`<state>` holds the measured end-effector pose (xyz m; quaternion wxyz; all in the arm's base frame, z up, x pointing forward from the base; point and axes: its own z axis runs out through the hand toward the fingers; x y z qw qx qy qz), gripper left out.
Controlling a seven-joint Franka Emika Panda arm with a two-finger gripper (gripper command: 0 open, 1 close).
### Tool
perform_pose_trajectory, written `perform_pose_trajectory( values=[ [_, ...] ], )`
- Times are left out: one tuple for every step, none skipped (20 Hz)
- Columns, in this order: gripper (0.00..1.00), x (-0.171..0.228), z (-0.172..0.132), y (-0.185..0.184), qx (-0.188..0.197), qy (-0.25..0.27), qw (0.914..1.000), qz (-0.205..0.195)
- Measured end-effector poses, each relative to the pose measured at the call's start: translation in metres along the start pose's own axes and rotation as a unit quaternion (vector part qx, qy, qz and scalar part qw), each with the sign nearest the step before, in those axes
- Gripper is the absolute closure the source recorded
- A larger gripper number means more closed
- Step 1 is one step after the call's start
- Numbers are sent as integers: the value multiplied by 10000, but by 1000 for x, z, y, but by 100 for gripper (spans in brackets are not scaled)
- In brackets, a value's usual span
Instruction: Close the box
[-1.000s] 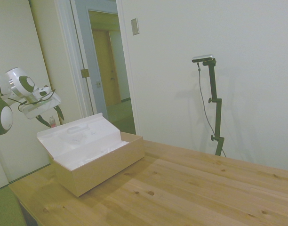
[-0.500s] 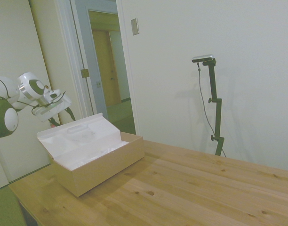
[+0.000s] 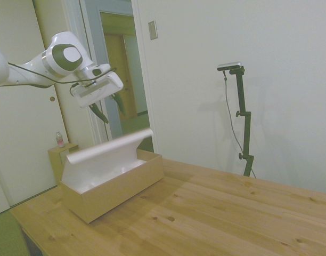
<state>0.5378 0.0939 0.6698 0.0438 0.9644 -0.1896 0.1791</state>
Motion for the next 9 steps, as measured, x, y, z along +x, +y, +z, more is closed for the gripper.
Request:
perform_pose_trajectory(
  values=[
    [0, 2, 8, 26, 5, -102, 9999, 115],
    [0, 1, 17, 49, 27, -207, 9995, 228],
    [0, -2, 25, 72, 46, -290, 9989, 352],
    [0, -6, 36, 94, 70, -392, 9981, 466],
    [0, -12, 49, 114, 57, -475, 9973, 563],
    [0, -20, 67, 130, 21, -553, 9965, 632],
    [0, -29, 87, 140, -21, -622, 9958, 676],
    [0, -39, 109, 146, -59, -701, 9951, 698],
    [0, -51, 131, 151, -88, -776, 9944, 705]
  ],
)
